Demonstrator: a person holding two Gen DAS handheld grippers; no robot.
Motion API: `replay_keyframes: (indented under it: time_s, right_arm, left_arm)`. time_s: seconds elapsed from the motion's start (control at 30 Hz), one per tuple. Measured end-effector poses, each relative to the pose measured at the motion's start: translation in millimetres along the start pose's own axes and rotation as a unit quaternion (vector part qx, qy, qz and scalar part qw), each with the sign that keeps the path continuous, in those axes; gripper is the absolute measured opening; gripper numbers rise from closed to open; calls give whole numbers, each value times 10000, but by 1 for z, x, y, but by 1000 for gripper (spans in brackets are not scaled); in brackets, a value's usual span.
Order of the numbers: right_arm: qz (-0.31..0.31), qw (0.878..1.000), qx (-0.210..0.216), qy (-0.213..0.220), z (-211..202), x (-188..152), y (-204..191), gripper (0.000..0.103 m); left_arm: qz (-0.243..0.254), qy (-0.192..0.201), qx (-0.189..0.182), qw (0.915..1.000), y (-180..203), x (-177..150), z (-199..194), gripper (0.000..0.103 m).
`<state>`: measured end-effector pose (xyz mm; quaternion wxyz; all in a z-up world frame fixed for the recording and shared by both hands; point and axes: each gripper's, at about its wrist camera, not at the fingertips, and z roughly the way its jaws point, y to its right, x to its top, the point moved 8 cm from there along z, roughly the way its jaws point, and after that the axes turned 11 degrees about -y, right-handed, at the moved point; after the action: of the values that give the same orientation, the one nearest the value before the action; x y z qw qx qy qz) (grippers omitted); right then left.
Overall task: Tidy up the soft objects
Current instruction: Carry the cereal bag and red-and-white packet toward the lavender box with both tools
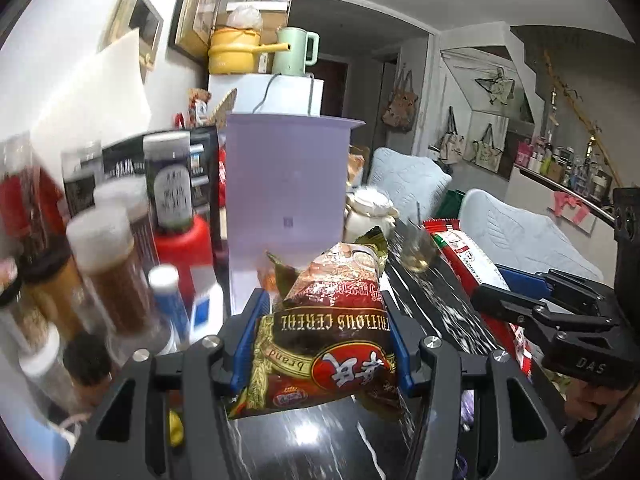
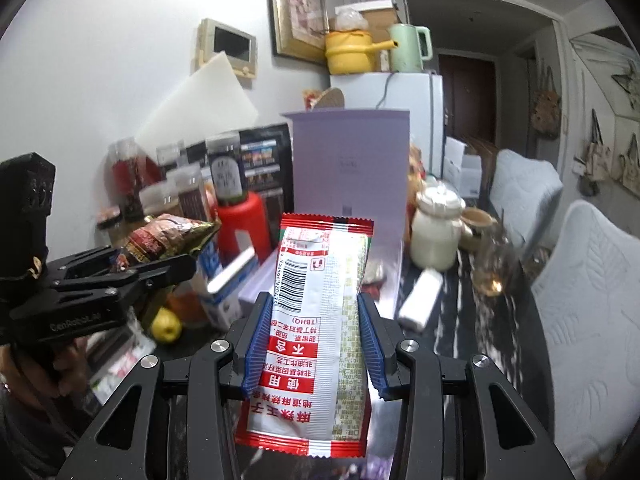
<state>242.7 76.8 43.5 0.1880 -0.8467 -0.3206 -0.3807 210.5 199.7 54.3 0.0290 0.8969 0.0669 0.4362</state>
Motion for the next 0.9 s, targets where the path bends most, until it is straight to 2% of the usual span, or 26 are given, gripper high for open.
replay_keyframes:
  time_s: [0.07, 0.47, 0.7, 0.9]
  right_arm:
    - [-10, 9999, 101, 73, 6, 13, 2, 42]
    - [-26, 9997, 86, 246, 56, 75, 30, 42]
    - [154, 9995, 90, 268, 90, 100, 52, 42]
    - [235, 9996, 15, 155, 123, 111, 63, 42]
  left_arm:
    - [7, 27, 39, 10000, -2, 11, 7, 54]
    - [-52, 341, 327, 9989, -17, 76, 58, 54]
    - [-71, 242, 399, 9989, -20, 93, 99, 54]
    - [-78, 87, 623, 9980, -27, 94, 135, 54]
